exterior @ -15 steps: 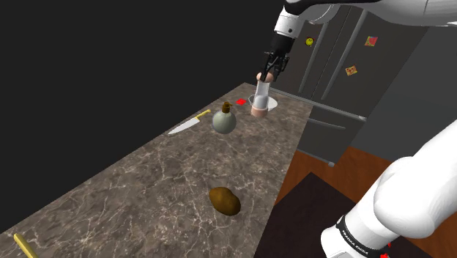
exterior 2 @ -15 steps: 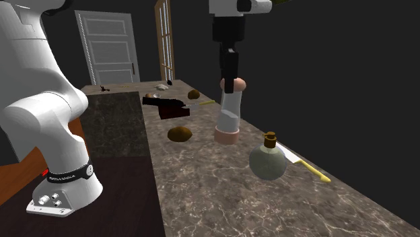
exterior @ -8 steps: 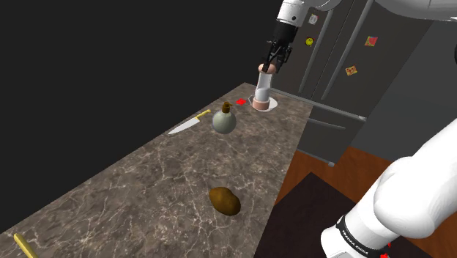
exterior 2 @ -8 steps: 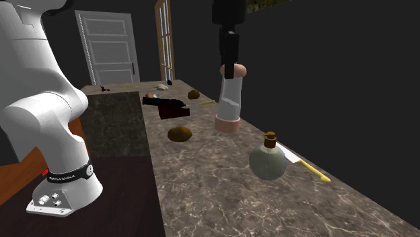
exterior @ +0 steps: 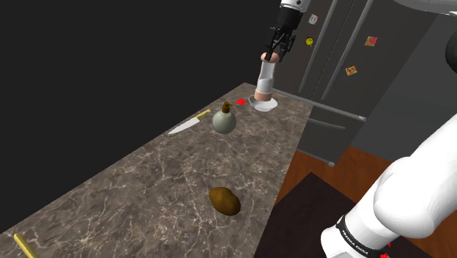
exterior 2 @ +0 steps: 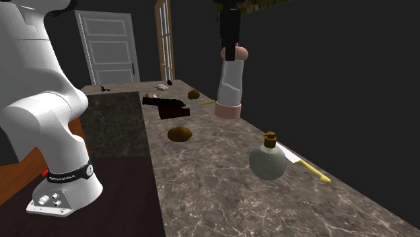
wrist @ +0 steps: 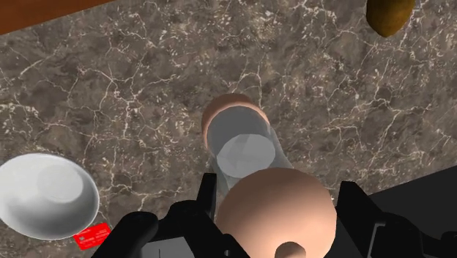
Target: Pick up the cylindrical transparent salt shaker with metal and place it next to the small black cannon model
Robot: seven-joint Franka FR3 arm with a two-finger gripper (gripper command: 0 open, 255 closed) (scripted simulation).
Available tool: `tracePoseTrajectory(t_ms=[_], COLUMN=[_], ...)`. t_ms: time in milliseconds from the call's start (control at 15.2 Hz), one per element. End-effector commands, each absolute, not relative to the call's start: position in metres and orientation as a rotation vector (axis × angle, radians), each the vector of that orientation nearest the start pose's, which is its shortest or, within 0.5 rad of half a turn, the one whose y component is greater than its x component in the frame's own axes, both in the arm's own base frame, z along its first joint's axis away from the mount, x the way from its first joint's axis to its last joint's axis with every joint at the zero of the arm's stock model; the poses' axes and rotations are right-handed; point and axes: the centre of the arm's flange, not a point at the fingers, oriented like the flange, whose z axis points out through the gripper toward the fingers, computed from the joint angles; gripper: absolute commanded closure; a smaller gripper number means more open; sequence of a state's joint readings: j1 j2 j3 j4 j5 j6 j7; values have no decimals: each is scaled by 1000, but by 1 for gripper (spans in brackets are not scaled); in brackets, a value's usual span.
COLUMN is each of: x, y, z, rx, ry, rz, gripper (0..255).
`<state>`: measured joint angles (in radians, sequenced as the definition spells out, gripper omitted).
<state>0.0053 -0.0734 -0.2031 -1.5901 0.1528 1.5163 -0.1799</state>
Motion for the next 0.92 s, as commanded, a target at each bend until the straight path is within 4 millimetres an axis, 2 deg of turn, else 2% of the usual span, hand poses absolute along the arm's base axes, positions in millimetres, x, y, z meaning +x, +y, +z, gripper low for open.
tracePoseTrajectory(t_ms=[0, 858], x=[517, 495], y=[-78, 92], z=[656, 656], rx=[-2976, -2976], ry=[14, 14], rz=[-44, -44], gripper=[255, 255])
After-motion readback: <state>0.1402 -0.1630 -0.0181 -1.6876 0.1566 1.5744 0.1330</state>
